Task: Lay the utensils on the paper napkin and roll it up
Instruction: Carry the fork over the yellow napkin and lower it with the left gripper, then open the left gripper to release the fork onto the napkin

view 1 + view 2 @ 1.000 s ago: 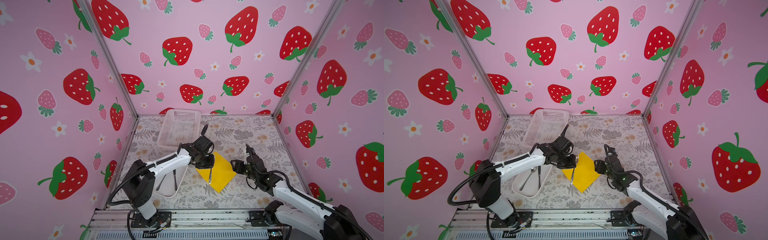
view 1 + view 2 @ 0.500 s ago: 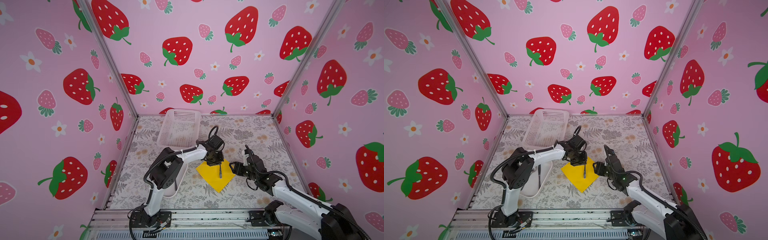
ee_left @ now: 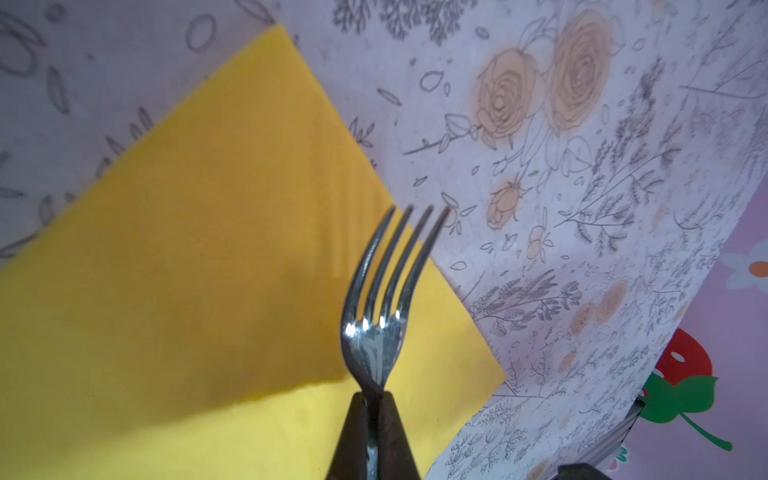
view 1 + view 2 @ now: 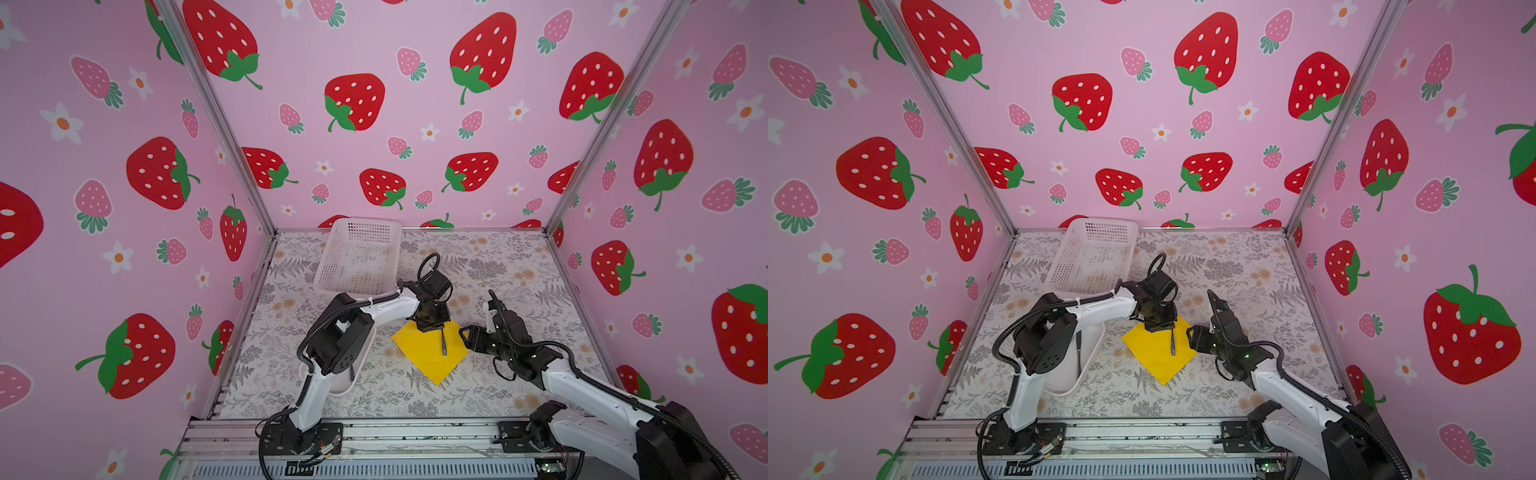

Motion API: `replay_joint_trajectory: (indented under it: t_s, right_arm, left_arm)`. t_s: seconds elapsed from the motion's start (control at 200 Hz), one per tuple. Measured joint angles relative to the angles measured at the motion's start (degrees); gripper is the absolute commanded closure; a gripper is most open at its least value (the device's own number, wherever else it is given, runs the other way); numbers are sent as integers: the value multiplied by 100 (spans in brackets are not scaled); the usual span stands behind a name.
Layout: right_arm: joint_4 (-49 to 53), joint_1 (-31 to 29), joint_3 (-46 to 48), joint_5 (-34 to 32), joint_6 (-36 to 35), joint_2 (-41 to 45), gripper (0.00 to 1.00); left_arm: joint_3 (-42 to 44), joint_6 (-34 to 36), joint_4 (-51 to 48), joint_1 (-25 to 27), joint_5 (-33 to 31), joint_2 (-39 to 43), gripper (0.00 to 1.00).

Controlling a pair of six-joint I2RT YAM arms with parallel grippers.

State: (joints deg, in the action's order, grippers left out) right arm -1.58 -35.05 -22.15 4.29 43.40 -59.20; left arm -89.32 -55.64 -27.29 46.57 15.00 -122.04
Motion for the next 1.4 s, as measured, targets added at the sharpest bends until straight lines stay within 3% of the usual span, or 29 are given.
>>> replay_joint_trajectory:
  t_s: [0.585, 1.401]
  right_arm:
    - [0, 35, 0, 79, -76, -111, 38]
    - [212, 59, -2, 92, -105, 17, 37]
  left_arm:
    - [-87, -79, -164, 70, -107, -87, 85]
    - [-177, -76, -168, 57, -254, -219, 88]
